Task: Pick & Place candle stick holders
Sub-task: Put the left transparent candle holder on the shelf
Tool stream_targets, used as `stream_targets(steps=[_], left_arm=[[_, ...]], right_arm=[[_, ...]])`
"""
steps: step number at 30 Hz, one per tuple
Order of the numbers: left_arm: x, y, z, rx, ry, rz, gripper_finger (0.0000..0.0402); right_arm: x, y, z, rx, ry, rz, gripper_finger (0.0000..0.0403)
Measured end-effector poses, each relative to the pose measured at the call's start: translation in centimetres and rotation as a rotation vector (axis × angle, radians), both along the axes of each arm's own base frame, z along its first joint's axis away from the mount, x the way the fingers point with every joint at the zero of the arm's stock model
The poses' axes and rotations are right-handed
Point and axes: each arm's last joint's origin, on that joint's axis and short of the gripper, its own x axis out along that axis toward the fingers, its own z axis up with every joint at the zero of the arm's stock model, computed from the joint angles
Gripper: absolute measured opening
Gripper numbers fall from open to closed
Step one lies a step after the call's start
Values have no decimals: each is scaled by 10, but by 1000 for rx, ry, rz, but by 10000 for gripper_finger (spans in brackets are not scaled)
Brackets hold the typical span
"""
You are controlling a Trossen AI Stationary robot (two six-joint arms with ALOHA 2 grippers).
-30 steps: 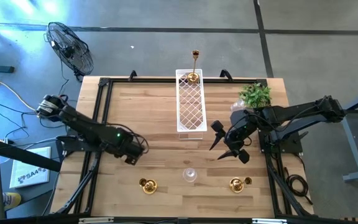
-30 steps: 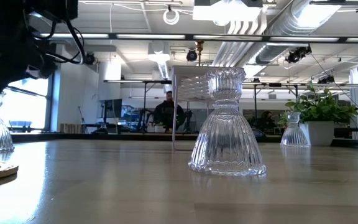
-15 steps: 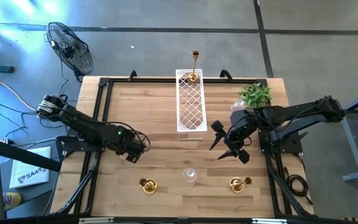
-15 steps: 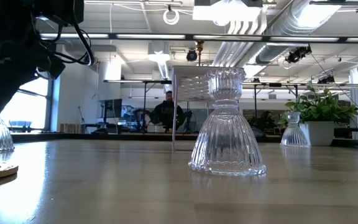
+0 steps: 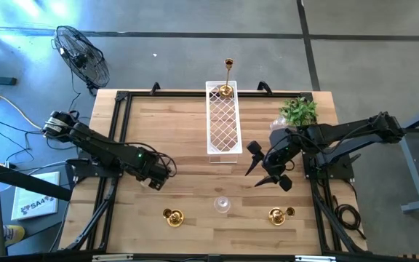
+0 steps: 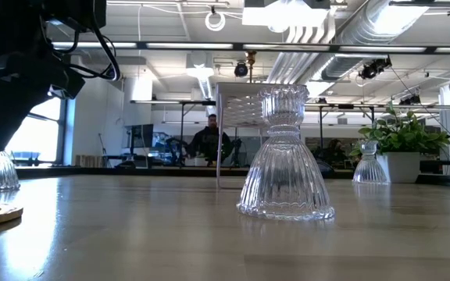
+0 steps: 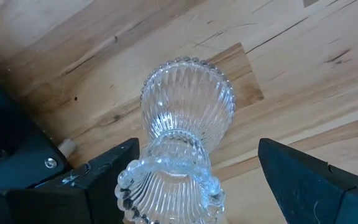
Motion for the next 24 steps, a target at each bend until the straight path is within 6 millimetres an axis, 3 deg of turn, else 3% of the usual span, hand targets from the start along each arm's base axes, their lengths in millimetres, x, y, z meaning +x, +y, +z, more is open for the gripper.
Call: stream_targets(steps=[12,24], left_arm=[[0,0,0,3,-4,1,309],[1,0,1,19,-18,0,159]], right_arm=[[0,0,0,13,14,-10,210],[0,0,0,13,14,-10,211]])
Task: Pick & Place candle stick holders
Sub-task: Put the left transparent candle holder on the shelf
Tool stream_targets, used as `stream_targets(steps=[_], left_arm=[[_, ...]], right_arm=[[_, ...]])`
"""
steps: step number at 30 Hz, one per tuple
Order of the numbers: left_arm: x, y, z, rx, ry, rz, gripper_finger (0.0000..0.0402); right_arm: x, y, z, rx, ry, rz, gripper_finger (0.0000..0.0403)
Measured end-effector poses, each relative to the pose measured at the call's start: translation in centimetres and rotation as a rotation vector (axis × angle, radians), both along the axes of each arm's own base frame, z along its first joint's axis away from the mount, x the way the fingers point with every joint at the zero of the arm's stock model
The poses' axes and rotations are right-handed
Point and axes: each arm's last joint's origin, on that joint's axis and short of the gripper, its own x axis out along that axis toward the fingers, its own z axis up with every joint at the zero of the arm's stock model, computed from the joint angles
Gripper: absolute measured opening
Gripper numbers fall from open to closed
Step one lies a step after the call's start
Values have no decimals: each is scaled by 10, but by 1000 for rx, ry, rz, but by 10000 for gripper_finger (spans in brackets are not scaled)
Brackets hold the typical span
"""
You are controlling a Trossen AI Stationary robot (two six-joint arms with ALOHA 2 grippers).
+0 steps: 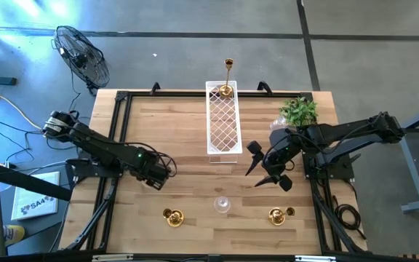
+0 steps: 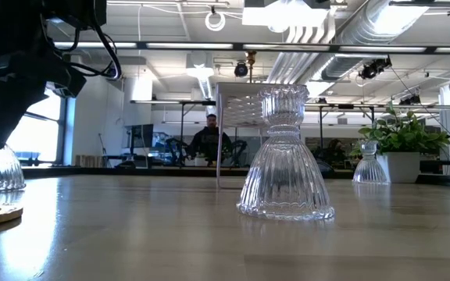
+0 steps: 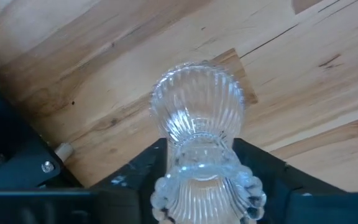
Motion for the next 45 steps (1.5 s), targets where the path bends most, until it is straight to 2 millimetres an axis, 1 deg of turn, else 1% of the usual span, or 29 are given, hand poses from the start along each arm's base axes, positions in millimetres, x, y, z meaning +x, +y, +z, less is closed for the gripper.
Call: stream_targets(steps=[1,12,16,18,20,23,25,28,30,35,38,41,45], left_arm=[[0,0,0,5,-1,0,153],[1,1,0,26,-13,-11,153],[6,0,0,32,-71,-75,153],[8,-1,3,43,-86,-98,153],[14,-2,12,53,-122,-110,153],[20,-3,31,98,-164,-146,153],[22,-2,49,136,-163,-160,153],[25,-1,81,214,-204,-168,153],[24,1,104,262,-216,-172,153],[22,8,161,391,-323,-218,153],[21,17,191,462,-407,-233,153],[21,31,213,509,-455,-258,153],[25,53,231,546,-474,-285,153]], right_arm=[[0,0,0,0,0,0,211],[0,0,0,0,0,0,211],[0,0,0,0,0,0,211],[0,0,0,0,0,0,211],[0,0,0,5,0,-3,211],[0,0,1,23,9,-16,211],[0,0,1,36,19,-25,211],[0,0,1,55,33,-39,211],[0,0,1,57,34,-40,211],[0,0,1,57,34,-40,211],[1,0,1,59,28,-41,211],[2,0,3,68,4,-43,211],[3,5,7,75,-36,-25,211]])
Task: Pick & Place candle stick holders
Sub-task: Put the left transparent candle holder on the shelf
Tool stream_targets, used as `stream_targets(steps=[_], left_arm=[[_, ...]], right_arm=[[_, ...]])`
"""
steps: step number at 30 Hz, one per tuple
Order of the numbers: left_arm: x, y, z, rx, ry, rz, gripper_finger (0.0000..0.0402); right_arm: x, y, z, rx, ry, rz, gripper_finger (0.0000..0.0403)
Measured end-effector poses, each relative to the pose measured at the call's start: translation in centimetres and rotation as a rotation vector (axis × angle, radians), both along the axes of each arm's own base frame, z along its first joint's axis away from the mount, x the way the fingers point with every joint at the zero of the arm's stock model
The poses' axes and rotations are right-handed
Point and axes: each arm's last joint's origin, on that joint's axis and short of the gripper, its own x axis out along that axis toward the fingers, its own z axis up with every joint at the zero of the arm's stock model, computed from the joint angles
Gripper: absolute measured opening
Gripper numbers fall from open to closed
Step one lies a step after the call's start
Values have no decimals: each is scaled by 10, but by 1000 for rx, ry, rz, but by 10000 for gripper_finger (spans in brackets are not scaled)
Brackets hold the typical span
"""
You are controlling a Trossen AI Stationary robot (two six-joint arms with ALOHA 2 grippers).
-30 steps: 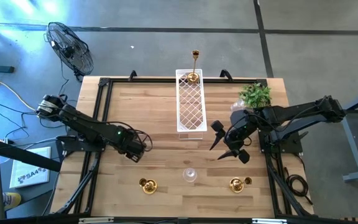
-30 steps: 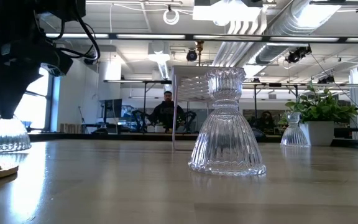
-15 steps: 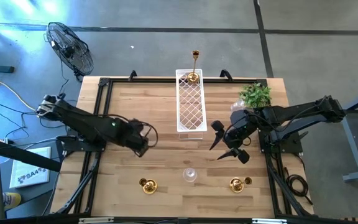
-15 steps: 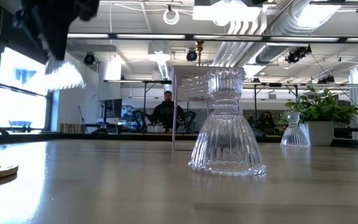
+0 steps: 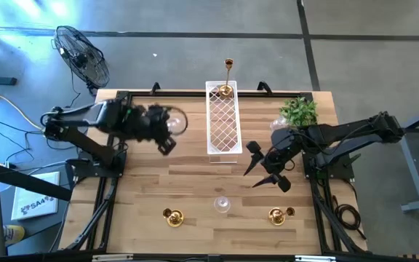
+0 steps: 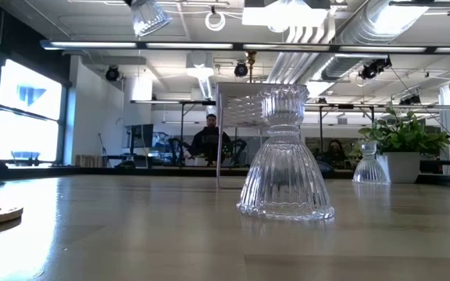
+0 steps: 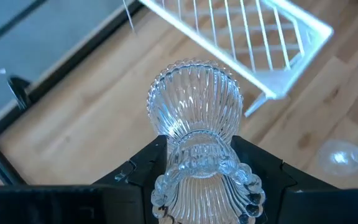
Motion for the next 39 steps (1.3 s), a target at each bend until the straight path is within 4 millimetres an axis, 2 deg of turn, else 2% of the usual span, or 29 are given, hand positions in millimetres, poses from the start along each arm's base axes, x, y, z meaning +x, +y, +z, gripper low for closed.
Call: stream_targets(steps=[8,12,22,29,39], left_arm=[[25,53,20,16,-57,-76,153],[43,83,23,9,-76,-110,153],[95,145,10,-91,-46,-211,153],[120,172,1,-109,-52,-234,153],[138,188,-24,-139,1,-262,153]], right_arm=[[-1,14,3,-51,-48,-44,211],[-2,20,2,-51,-38,-84,211],[-7,35,2,-60,-34,-114,211],[-10,41,2,-80,-42,-128,211],[-9,40,2,-72,-35,-160,211]])
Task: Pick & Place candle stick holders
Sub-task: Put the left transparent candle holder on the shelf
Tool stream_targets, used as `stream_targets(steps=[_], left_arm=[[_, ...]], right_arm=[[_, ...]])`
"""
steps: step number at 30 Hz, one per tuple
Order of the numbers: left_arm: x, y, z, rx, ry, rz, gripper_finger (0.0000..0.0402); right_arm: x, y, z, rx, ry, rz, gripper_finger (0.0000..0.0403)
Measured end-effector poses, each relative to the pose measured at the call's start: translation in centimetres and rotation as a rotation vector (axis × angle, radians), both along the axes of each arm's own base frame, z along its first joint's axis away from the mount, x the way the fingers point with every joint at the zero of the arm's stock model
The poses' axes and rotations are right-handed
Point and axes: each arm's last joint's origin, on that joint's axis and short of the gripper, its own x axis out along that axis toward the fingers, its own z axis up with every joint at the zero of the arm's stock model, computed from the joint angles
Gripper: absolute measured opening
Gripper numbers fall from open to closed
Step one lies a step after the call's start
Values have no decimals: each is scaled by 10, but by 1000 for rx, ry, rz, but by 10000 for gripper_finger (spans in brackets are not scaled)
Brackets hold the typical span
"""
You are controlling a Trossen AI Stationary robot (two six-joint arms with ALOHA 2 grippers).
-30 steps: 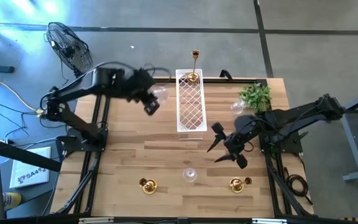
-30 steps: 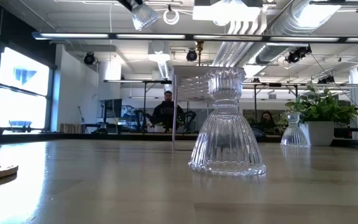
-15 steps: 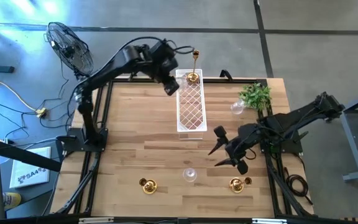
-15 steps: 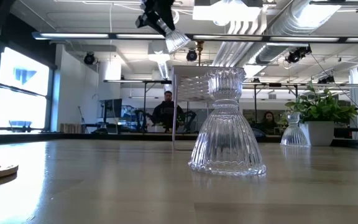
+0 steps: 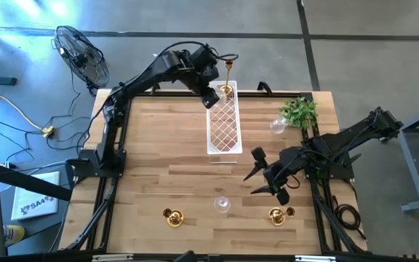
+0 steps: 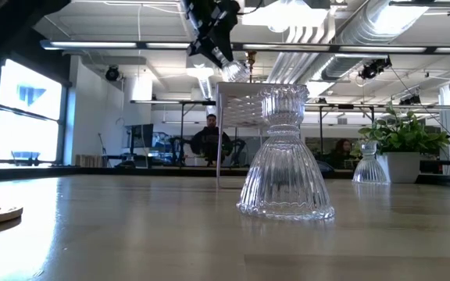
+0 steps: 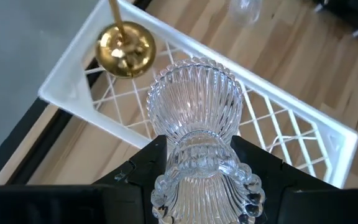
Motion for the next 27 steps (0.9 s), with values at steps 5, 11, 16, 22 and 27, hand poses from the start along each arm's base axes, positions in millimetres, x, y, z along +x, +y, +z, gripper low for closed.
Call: stream_targets(steps=[5,11,16,22,27], left_arm=[[7,3,-10,-10,22,-15,153],[13,8,-21,3,66,-17,153],[11,13,-20,30,67,-12,153],[7,24,-21,36,63,7,153],[9,29,-30,9,84,1,153]], right_arm=[[0,-1,0,-9,-3,-18,211],[0,0,0,-8,-2,-16,211],[0,-1,-1,-10,3,-16,211],[-1,-1,-1,-14,13,-15,211],[-1,-1,-3,-19,26,-15,211]])
